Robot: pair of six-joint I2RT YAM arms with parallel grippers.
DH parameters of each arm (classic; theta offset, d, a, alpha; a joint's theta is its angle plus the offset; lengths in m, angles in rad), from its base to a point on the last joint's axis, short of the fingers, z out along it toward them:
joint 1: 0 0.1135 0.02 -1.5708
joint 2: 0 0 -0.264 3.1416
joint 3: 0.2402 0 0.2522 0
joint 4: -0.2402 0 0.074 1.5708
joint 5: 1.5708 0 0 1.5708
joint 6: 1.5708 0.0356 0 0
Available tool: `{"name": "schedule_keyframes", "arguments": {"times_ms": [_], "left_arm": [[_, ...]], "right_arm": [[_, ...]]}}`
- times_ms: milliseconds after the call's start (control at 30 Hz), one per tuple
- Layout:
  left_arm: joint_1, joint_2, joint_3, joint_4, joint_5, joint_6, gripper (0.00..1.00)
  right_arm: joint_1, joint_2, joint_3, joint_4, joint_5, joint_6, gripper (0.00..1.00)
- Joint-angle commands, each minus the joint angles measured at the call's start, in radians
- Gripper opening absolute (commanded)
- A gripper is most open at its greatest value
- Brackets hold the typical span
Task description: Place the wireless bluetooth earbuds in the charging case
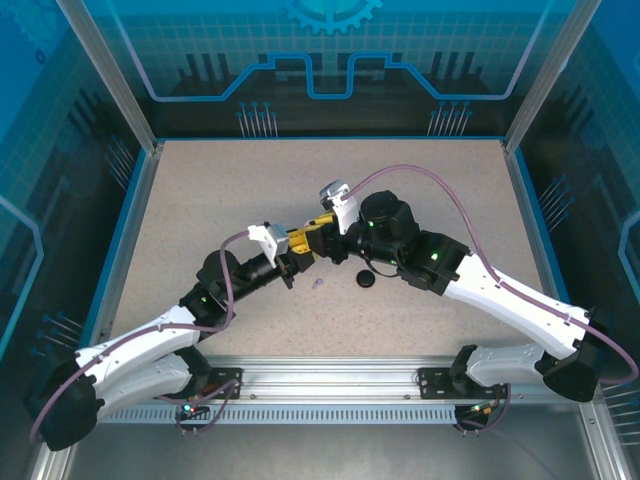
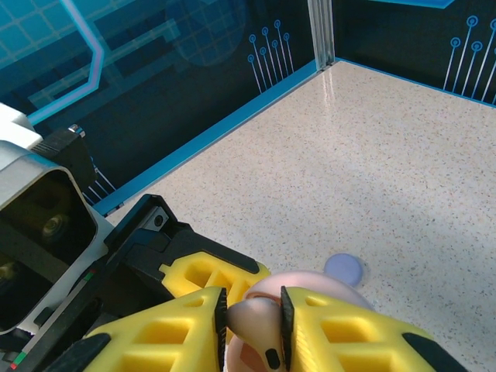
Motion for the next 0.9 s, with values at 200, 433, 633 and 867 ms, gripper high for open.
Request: {"name": "schedule_keyframes", "arguments": {"times_ms": [200, 433, 633, 867], "left_arm": [[-0.006, -0.021, 0.023, 0.032, -0.017, -0.004, 0.07], [-0.006, -0.020, 0.023, 0.024, -0.016, -0.001, 0.07], [-0.006, -0.019, 0.023, 0.009, 0.001, 0.025, 0.07], [-0.006, -0.021, 0.026, -0.041, 0.059, 0.125, 0.06]], "right_arm": [[0.014, 0.006, 0.052, -0.052, 0.023, -0.015, 0.34], [0.006, -0.020, 0.122, -0.131, 0.052, -0.046, 0.44], [-0.030, -0.060, 0.143, -0.190, 0.032, -0.059, 0.56], [-0.125, -0.037, 0.205, -0.386, -0.069, -0.032, 0.67]]}}
